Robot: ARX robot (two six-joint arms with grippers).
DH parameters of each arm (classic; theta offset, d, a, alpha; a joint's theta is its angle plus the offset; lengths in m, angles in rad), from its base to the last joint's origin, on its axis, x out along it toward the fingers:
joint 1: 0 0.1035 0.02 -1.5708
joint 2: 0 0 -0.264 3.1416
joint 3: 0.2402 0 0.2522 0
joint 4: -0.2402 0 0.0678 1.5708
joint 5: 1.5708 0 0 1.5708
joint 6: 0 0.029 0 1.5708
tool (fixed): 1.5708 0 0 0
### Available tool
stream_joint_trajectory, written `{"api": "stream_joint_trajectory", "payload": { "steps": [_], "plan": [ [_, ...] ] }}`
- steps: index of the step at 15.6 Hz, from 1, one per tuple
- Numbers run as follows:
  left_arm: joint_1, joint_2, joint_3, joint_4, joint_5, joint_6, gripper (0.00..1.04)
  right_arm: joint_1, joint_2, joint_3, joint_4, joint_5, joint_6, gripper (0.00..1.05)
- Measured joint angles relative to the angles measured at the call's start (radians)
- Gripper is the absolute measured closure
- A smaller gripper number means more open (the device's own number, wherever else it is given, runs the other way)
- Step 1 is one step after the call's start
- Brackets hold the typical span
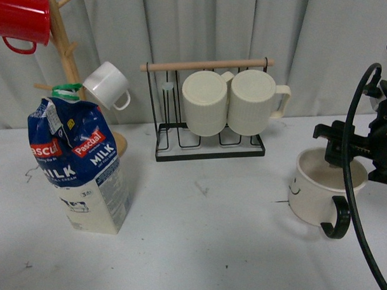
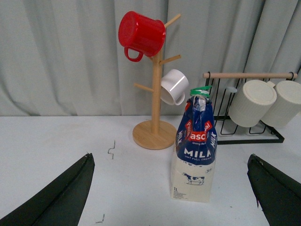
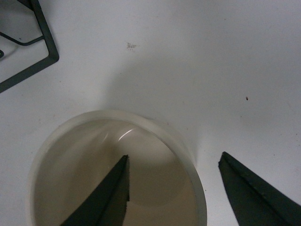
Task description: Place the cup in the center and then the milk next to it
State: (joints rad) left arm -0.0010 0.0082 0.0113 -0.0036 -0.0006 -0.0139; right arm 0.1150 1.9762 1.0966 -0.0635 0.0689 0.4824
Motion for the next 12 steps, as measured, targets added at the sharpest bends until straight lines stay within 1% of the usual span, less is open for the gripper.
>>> {"api": "stream_joint_trajectory", "payload": {
  "steps": [3,5,6,9,12],
  "plan": [
    [0.000,0.000,0.000,0.000,0.000,0.000,0.07,-0.005,0.015,0.008,0.004,-0.010,0.000,0.78],
    [0.000,0.000,0.000,0.000,0.000,0.000,0.07,-0.006,0.020,0.009,0.002,-0.013,-0.004,0.96],
    [0.000,0.000,0.000,0.000,0.000,0.000,0.07,-0.006,0.018,0.010,0.005,-0.020,-0.003,1.02],
    [0.000,0.000,0.000,0.000,0.000,0.000,0.07,0.005,-0.035,0.009,-0.012,-0.036,-0.006,1.02],
    [0.000,0.000,0.000,0.000,0.000,0.000,0.07,0.064,-0.114,0.047,-0.057,-0.050,-0.033,1.02]
  ]
}}
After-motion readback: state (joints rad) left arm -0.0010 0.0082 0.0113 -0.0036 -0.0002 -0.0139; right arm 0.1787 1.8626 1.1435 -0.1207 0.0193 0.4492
